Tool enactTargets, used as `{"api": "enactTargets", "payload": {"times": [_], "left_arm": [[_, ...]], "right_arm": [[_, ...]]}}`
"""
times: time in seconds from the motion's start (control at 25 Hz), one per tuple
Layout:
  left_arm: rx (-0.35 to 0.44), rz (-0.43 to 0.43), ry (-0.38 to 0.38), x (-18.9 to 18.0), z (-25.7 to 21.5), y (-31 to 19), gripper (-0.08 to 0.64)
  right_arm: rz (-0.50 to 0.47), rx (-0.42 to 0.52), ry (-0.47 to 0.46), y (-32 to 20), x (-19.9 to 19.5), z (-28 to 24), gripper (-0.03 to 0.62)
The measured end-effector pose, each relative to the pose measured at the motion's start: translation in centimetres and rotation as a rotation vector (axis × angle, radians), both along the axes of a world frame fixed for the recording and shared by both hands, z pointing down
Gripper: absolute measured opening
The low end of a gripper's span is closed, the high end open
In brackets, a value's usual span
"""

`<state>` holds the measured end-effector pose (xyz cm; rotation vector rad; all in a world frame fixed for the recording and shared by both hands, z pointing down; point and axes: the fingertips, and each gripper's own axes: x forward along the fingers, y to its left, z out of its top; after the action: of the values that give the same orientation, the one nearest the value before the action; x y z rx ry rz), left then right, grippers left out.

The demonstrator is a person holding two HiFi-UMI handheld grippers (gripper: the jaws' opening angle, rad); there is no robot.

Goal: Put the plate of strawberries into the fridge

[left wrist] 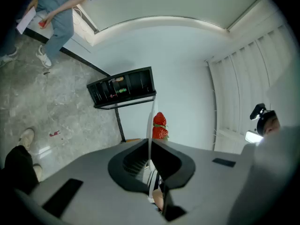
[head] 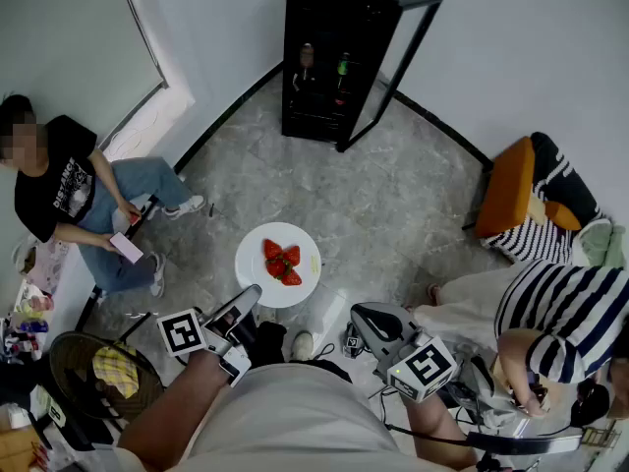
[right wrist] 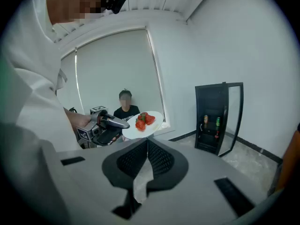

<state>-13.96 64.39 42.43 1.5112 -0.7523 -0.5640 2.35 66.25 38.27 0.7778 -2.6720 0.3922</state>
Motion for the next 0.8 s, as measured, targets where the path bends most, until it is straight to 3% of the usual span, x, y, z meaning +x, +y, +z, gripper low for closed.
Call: {"api": "enactTargets", "payload": {"times": [0.48, 0.8], "left_arm": [[0.024, 0.106, -0.011, -2.9, 0.6, -13.3, 0.021], [-0.021, 0.065, 0.012, -0.8, 2.7, -22.8, 0.021]], "right_arm": [[0.098, 0.016, 0.025, -11.2, -3.9, -0.4, 0.018], [0.031, 0.033, -0.002, -21.4, -2.6, -0.4, 0.029]]}}
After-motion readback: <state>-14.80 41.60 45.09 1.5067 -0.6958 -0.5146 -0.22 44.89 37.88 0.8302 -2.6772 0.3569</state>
